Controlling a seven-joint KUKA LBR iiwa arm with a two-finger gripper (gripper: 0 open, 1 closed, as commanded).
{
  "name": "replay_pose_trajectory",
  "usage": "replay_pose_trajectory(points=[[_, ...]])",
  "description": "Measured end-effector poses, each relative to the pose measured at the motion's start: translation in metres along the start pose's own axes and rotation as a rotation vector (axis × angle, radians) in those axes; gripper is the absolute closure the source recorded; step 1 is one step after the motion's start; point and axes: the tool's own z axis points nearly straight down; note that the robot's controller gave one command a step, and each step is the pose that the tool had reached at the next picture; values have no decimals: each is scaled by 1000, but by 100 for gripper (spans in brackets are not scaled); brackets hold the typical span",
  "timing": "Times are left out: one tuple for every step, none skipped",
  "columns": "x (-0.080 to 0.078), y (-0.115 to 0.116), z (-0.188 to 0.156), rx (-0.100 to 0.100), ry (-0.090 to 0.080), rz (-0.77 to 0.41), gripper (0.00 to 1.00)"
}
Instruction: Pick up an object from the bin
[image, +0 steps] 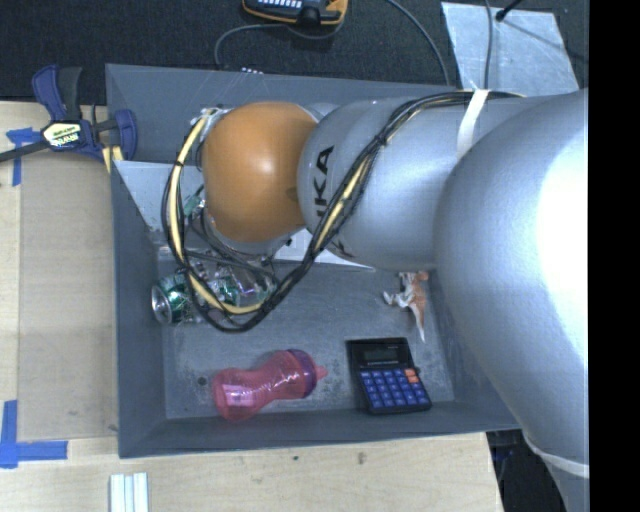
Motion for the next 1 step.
replay_pose_trajectory(points=[[0,-1,-33,1,10,0,100]])
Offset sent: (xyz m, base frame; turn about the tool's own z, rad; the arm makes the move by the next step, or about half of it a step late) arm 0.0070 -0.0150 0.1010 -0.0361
